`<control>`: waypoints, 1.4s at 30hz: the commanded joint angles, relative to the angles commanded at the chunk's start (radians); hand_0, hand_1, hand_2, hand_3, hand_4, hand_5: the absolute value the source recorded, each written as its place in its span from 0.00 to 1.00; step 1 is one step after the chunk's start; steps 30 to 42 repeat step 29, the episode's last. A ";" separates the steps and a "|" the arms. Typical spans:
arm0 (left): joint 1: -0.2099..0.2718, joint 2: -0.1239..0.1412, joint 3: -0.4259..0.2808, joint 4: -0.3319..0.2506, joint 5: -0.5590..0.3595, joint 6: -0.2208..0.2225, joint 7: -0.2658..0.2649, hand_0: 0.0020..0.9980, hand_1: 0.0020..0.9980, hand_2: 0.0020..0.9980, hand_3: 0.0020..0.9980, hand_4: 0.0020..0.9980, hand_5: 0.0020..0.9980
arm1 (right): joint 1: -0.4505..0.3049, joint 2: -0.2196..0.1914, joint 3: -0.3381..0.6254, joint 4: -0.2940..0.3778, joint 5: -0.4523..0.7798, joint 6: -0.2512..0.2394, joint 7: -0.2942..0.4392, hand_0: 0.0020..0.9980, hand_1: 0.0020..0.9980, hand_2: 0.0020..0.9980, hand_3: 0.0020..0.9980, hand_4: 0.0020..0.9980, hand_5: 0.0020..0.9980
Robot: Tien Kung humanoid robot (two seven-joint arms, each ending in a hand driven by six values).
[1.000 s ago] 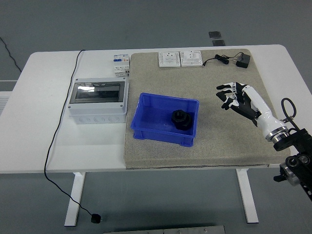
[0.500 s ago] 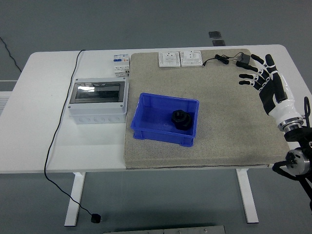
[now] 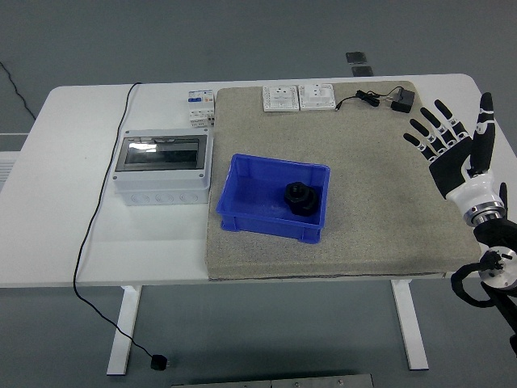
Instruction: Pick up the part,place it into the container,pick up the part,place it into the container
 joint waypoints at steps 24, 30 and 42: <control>-0.016 0.014 -0.008 0.000 0.053 0.003 -0.012 0.72 0.62 0.71 0.54 0.54 0.40 | -0.006 0.015 0.030 -0.017 0.020 -0.009 0.002 0.62 0.65 0.70 0.71 1.00 0.99; -0.016 0.013 -0.007 0.000 0.064 -0.009 0.006 0.72 0.62 0.72 0.54 0.54 0.40 | 0.001 0.014 0.031 -0.018 0.024 -0.014 0.007 0.61 0.63 0.68 0.68 1.00 0.99; -0.016 0.013 -0.007 0.000 0.064 -0.009 0.006 0.72 0.62 0.72 0.54 0.54 0.40 | 0.001 0.014 0.031 -0.018 0.024 -0.014 0.007 0.61 0.63 0.68 0.68 1.00 0.99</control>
